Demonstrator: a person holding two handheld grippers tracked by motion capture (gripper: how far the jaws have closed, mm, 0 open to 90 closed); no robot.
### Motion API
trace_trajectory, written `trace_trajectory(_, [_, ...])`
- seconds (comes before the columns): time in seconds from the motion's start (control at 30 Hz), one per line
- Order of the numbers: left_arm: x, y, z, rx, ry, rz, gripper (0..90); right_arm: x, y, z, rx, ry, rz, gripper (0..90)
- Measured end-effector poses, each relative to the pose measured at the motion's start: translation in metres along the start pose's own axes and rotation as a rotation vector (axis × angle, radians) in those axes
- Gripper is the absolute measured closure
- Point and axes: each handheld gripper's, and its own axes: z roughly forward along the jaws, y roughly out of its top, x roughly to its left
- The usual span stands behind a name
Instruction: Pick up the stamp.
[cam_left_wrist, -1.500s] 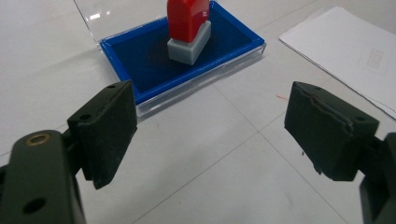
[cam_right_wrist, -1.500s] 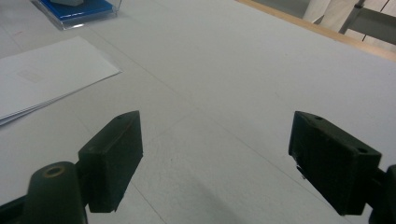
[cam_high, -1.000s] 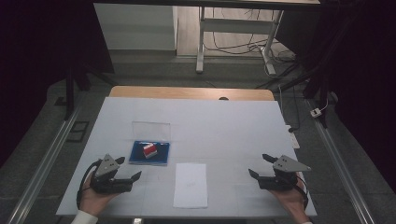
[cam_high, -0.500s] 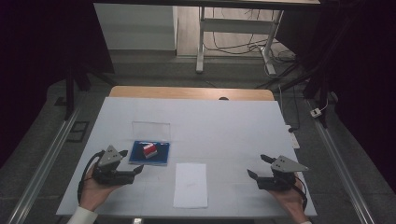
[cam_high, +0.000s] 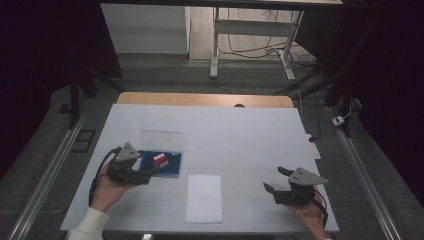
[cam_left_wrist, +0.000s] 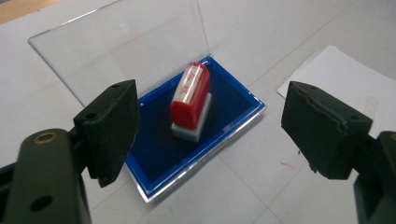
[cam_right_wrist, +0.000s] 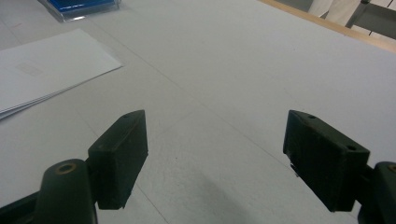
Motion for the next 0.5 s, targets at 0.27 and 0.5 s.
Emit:
trace_trajectory(0.27, [0.008, 0.017, 0.012, 0.026, 0.01, 0.021, 19.8, 0.001, -0.001, 0.001, 0.005, 0.001, 0.0, 21.5])
trace_trajectory(0.5, [0.011, 0.028, 0.027, 0.058, -0.017, 0.047, 21.7, 0.0, -0.004, 0.002, 0.012, 0.003, 0.006, 21.5])
